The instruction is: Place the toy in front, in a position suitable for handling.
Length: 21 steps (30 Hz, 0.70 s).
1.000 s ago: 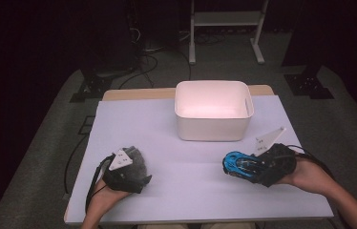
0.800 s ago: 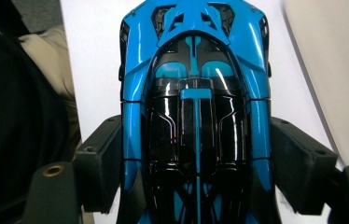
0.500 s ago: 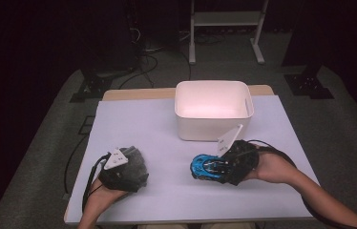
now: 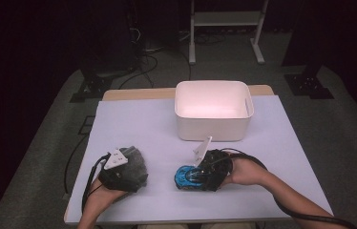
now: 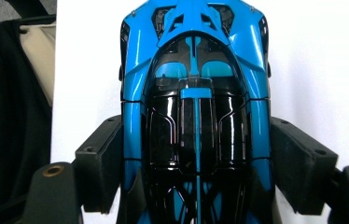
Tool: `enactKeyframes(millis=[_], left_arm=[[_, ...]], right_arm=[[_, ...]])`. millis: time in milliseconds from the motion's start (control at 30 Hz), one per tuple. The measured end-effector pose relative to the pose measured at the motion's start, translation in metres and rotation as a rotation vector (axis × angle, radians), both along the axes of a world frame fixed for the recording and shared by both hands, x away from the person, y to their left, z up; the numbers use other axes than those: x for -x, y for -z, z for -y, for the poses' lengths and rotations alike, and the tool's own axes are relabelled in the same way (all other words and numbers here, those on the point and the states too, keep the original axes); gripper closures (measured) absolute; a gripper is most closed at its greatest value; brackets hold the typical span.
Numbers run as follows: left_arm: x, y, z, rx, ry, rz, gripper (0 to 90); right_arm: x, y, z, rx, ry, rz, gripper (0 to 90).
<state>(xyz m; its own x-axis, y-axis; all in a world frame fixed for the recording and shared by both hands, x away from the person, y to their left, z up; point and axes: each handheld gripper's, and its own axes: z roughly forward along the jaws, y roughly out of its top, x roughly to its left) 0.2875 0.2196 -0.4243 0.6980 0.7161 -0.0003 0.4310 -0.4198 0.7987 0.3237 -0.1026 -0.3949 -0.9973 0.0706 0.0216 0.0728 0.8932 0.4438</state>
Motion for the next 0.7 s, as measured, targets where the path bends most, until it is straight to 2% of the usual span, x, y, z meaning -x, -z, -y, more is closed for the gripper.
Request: enactKeyframes(millis=[200, 400, 700], left_arm=[[0.000, 0.001, 0.000, 0.000, 0.009, -0.004, 2.8], [0.000, 0.000, 0.000, 0.004, 0.008, -0.002, 2.8], [0.000, 0.001, 0.001, -0.007, 0.023, -0.008, 3.5]], right_arm=[[0.004, 0.017, -0.001, 0.028, -0.014, -0.005, 25.2], [0.008, 0.028, 0.002, 0.034, -0.041, -0.011, 25.2], [0.010, 0.037, 0.009, -0.006, -0.043, -0.007, 26.4]])
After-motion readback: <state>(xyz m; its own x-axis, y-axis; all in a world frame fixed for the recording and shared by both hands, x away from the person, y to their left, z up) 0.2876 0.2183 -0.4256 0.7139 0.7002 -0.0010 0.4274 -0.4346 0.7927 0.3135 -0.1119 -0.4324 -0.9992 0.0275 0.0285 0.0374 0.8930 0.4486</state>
